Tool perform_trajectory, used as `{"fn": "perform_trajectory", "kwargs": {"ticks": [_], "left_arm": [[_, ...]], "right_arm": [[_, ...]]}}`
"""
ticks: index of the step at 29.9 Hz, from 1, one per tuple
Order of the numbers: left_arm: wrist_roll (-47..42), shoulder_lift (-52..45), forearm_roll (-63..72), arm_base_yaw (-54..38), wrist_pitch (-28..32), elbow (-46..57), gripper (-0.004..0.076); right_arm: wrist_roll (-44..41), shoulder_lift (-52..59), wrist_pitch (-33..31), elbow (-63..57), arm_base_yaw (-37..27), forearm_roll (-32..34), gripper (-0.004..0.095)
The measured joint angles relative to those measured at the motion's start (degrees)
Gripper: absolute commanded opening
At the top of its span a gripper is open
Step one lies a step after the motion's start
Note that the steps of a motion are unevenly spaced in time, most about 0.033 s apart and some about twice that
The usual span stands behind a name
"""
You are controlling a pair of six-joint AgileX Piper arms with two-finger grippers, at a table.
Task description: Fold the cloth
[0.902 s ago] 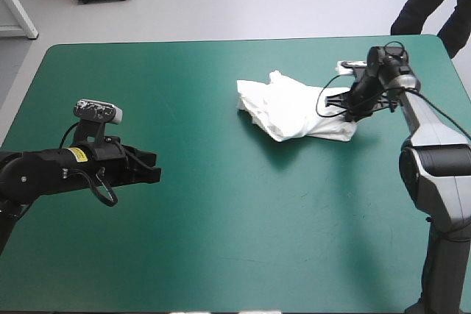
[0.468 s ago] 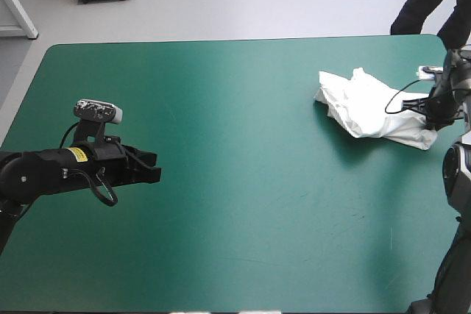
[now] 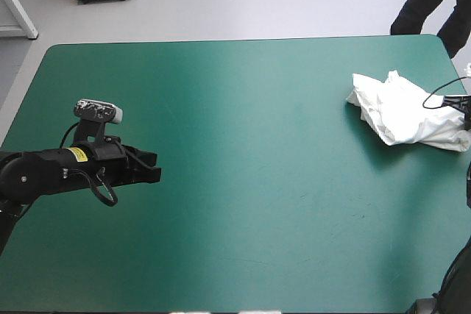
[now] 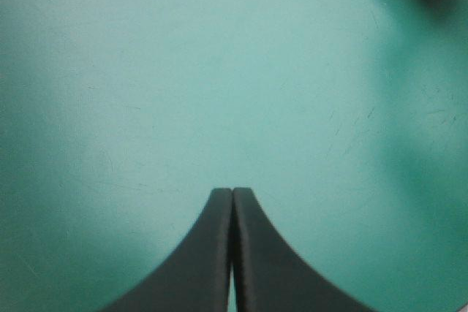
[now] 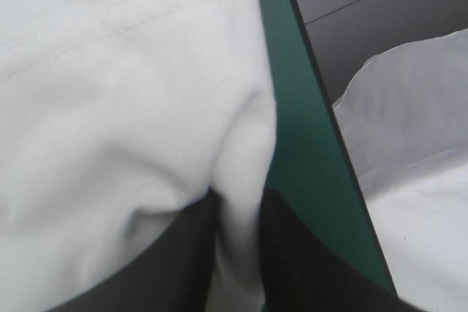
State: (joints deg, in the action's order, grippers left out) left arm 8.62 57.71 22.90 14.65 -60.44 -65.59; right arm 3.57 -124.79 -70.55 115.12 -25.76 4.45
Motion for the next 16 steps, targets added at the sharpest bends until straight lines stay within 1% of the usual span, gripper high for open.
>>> {"fn": "perform_trajectory", "kwargs": {"ticks": [1, 3, 5, 14, 16], "left_arm": [[0.00, 0.00, 0.00, 0.00, 0.05, 0.00, -0.0022], [0.00, 0.06, 0.00, 0.00, 0.18, 0.00, -0.0022], [0.00, 0.06, 0.00, 0.00, 0.31, 0.00, -0.0022], [-0.05, 0.06, 0.00, 0.00, 0.44, 0.00, -0.0022], [-0.05, 0.06, 0.00, 0.00, 0.44, 0.00, -0.0022]], "right_arm": [[0.21, 0.00, 0.00, 0.43, -0.05, -0.06, 0.0516], [0.20, 0.00, 0.01, 0.89, -0.06, -0.11, 0.0577], [0.20, 0.00, 0.01, 0.96, -0.06, -0.17, 0.0573], [-0.65, 1.13, 0.01, 0.96, -0.06, -0.40, 0.0488], [-0.65, 2.54, -0.04, 0.96, -0.25, -1.60, 0.0486]]}}
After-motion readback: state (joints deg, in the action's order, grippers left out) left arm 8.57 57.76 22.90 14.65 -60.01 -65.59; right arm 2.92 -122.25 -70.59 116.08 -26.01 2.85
